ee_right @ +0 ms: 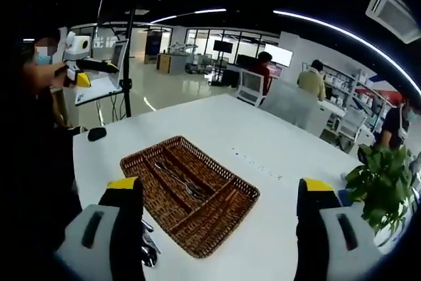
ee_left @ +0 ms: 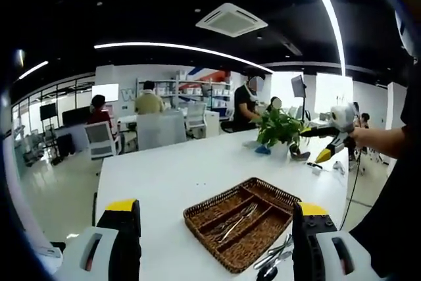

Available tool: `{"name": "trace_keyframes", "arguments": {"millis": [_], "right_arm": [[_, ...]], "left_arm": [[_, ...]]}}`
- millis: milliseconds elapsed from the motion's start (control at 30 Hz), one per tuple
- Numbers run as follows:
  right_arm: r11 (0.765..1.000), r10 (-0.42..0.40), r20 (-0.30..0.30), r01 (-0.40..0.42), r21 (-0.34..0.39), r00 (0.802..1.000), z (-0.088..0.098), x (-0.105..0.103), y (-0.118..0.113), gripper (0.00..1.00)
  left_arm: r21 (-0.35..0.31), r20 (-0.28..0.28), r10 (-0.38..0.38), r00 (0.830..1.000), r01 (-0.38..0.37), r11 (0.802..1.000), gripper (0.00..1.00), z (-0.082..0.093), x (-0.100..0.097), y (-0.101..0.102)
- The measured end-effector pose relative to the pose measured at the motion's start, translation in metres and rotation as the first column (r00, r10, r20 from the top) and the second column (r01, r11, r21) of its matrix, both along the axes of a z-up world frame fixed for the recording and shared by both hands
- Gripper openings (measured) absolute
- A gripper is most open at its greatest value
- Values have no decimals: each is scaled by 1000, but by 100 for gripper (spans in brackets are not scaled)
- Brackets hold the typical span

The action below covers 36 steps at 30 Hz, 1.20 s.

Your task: Arrange the knives, forks, and spoons in their matching storage slots by inserting each utensil handle-first until every utensil is classified and aligned in the correct compartment

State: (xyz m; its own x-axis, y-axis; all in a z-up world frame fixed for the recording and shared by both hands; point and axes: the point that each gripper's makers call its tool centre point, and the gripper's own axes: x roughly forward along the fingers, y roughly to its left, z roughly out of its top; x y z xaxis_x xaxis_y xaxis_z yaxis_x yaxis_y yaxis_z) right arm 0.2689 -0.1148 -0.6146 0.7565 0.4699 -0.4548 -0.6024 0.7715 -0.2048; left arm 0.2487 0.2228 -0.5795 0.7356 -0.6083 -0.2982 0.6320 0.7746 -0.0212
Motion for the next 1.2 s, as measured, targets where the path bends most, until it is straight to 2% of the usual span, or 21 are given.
{"name": "trace_keyframes", "arguments": {"millis": [167,333,567,800,933,1033,1100,1200], "right_arm": [[1000,7,11,-7,0,1000,-1,-10,3,99],[1000,8,2,-8,4,1000,-3,-15,5,99],[1000,22,1,-22,-10,1000,-7,-22,15,99],[998,54,-28,-55,-14,998,-15,-31,23,99],[998,68,-38,-68,-11,997,-26,-33,26,99],[996,83,-38,-84,-8,996,-33,-36,31,99],[989,145,-26,-145,-6,989,-37,-42,40,99],[987,155,-77,-157,-24,985,-52,-50,39,97]], "left_arm": [[3,15,-4,1000,4,1000,100,2,-2,3],[0,8,3,1000,-3,1000,100,0,-5,10],[54,-4,-15,1000,15,998,100,-12,-14,18],[48,-11,-35,999,36,998,100,-12,-19,14],[68,-17,-50,999,51,996,100,-16,-22,11],[60,-36,-47,998,49,997,100,-20,-24,10],[66,-26,-47,999,49,997,100,-21,-23,10],[80,-33,-69,997,72,994,100,-23,-26,3]]}}
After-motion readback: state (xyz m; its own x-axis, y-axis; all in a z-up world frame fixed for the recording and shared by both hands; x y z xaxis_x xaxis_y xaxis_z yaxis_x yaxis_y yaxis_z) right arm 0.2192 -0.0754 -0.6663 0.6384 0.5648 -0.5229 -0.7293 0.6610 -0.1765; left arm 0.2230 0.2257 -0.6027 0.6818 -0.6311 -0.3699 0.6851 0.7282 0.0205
